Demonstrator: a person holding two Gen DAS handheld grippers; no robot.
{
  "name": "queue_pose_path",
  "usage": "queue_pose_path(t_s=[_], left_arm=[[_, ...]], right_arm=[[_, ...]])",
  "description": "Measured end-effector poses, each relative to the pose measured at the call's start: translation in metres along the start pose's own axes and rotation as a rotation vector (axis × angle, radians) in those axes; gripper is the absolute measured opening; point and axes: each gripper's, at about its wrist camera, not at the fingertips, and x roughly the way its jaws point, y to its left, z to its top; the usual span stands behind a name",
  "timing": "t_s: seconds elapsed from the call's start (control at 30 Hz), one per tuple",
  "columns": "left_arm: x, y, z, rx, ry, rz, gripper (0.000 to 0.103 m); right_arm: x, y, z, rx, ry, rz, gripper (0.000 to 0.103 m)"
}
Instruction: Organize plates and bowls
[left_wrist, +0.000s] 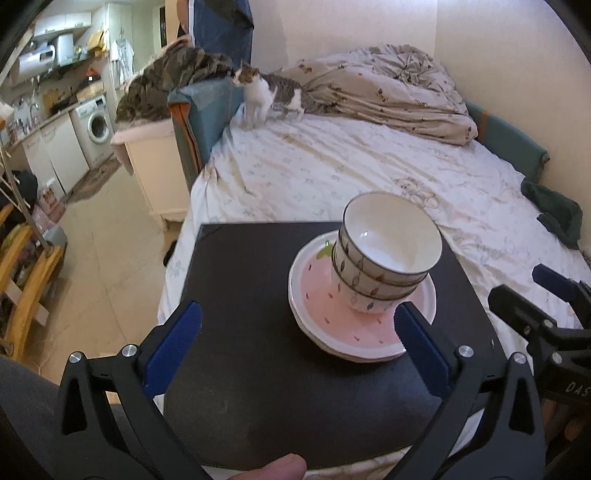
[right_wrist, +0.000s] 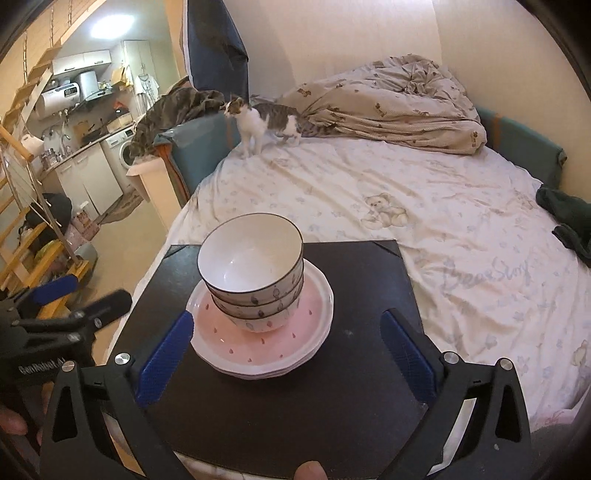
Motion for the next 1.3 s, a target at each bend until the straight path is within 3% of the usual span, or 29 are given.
queue_pose_path(t_s=[0.27, 1.3], left_arm=[[0.006, 0.002, -0.004, -0.012, 0.031, -0.002, 0.103], [0.005, 0.004, 0.000, -0.022, 0.016, -0.003, 0.103]], right_arm=[[0.008, 0.001, -0.001, -0.009, 0.019, -0.033, 0.103], [0.012, -0.002, -0.002, 0.005, 0.038, -0.045, 0.103]])
